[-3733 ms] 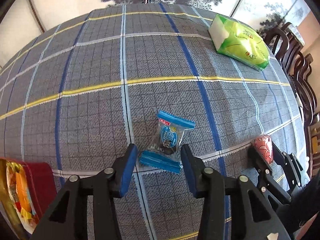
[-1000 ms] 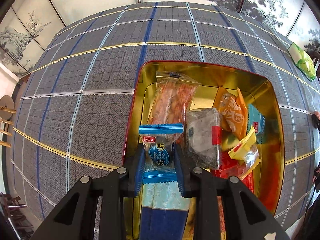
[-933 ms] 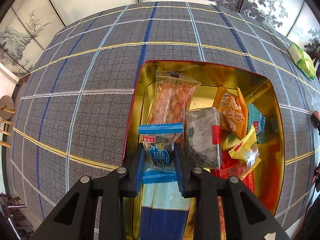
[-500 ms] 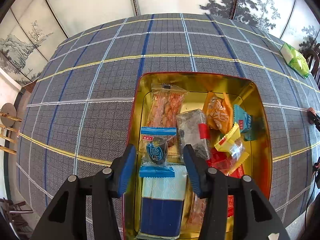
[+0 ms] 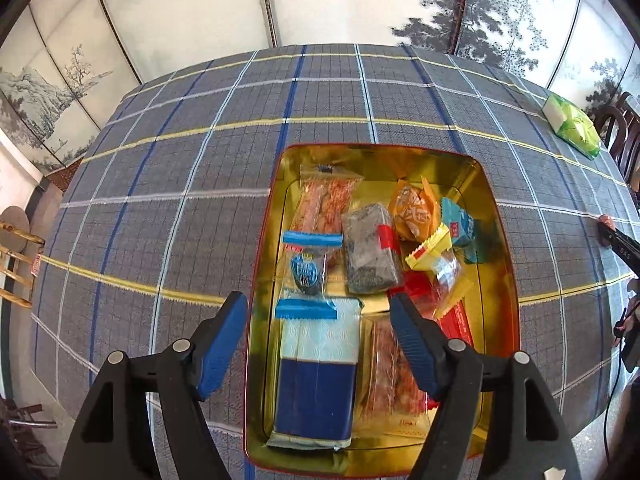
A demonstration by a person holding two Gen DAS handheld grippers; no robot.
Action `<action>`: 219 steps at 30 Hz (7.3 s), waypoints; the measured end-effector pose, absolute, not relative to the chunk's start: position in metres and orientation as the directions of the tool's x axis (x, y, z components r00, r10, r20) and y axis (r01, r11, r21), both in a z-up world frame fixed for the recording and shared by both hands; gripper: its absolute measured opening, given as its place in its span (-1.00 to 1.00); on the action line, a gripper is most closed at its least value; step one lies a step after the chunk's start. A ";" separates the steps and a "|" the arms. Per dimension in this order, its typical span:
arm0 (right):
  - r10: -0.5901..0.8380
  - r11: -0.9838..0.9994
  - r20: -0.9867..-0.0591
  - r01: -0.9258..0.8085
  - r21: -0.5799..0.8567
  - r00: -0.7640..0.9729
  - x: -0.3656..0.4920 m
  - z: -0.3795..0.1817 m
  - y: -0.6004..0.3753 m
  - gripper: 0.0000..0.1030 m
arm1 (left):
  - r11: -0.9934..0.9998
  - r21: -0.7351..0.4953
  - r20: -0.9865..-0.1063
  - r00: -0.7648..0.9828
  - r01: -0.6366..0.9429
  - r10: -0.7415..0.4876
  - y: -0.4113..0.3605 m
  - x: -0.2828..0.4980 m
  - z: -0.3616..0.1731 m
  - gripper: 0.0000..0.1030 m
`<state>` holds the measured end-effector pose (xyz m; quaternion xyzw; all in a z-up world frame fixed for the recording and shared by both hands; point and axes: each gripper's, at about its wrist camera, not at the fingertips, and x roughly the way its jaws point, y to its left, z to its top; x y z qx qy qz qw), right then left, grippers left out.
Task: Organize snacks
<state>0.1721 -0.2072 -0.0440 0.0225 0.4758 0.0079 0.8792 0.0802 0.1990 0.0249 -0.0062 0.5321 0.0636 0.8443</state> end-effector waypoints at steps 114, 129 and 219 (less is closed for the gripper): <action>0.451 0.871 -0.722 -0.435 0.229 0.524 0.077 0.063 0.106 0.69 | 0.947 0.096 -0.868 0.439 -0.307 0.230 0.259 -0.013 0.033 0.56; 0.391 0.889 -0.756 -0.427 0.163 0.526 0.015 0.068 0.076 0.93 | 0.957 0.109 -0.852 0.470 -0.270 0.229 0.228 -0.024 0.041 0.57; 0.392 0.887 -0.827 -0.404 0.224 0.403 0.005 0.029 0.068 0.95 | 0.963 0.112 -0.872 0.441 -0.243 0.213 0.204 -0.022 0.026 0.57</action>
